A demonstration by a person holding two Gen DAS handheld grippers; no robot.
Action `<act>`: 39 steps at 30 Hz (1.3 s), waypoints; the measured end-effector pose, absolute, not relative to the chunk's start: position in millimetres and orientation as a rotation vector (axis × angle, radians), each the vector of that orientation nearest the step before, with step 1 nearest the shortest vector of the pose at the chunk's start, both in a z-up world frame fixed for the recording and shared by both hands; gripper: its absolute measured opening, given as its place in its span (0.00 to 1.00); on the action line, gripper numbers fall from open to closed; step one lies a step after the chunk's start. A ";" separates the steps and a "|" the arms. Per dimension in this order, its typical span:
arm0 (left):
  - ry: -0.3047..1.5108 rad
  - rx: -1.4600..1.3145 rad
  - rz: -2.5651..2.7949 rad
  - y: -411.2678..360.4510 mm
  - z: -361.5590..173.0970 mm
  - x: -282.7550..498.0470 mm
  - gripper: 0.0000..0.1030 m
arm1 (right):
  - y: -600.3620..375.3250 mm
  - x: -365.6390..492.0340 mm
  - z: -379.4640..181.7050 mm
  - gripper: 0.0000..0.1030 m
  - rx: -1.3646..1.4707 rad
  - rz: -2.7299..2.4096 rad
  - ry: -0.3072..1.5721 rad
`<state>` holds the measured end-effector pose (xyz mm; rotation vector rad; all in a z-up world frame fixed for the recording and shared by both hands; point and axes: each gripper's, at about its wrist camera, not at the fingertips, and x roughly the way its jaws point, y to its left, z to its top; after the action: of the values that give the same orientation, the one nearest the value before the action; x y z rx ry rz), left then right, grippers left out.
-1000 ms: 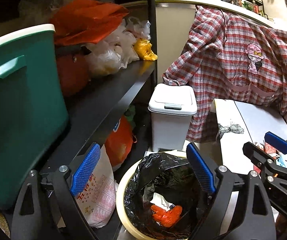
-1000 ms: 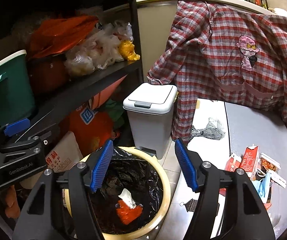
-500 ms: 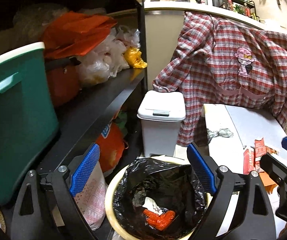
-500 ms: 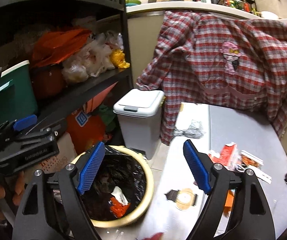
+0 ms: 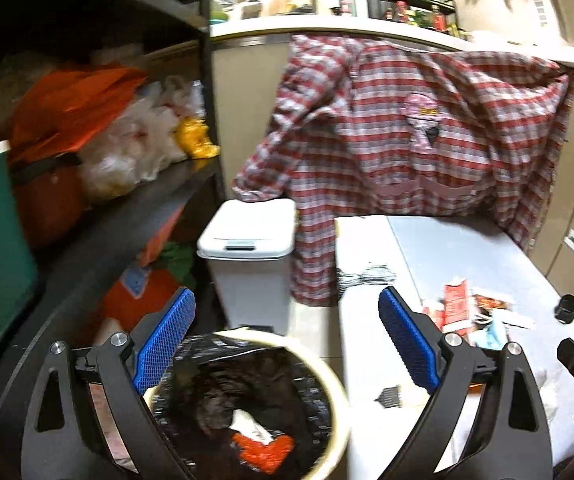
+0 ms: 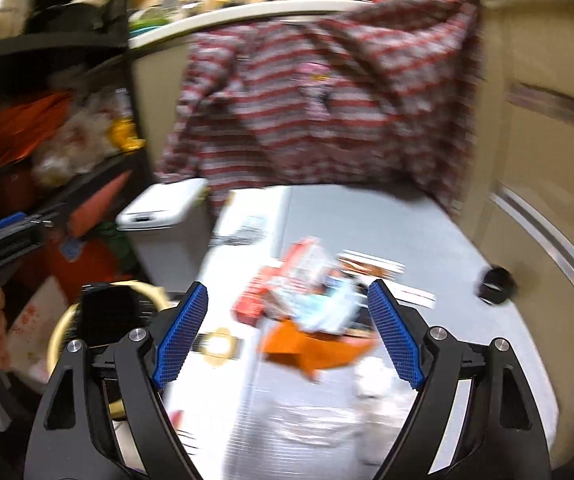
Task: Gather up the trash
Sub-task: 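Move both tools back over the trash on the table, then grasp the clear plastic bag with the right tool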
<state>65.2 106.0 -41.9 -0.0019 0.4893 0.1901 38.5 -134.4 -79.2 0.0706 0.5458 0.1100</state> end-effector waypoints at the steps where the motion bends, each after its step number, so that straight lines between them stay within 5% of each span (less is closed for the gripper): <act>1: 0.486 0.001 0.177 98.7 -42.0 66.9 0.87 | -147.3 39.1 -82.9 0.79 0.081 0.076 0.550; 21: 0.509 0.107 0.040 14.3 -58.2 86.5 0.87 | -222.1 66.7 -175.0 0.79 0.156 -0.035 0.716; 23: 0.514 0.107 0.049 17.6 -58.6 87.4 0.87 | -218.7 71.9 -183.1 0.67 0.143 -0.032 0.740; 25: 0.518 0.089 0.058 23.9 -58.0 88.0 0.87 | -216.5 74.9 -188.2 0.16 0.161 0.005 0.783; 27: 0.520 0.067 0.065 29.1 -56.9 88.7 0.87 | -215.8 71.1 -182.4 0.06 0.163 0.012 0.759; 39: 0.500 0.044 0.023 15.6 -63.7 79.6 0.87 | -222.6 37.3 -100.7 0.03 0.053 -0.031 0.530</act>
<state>79.6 15.6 -63.7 0.0437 0.5002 0.0229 37.3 -222.6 -100.7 0.0532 0.5296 -0.0310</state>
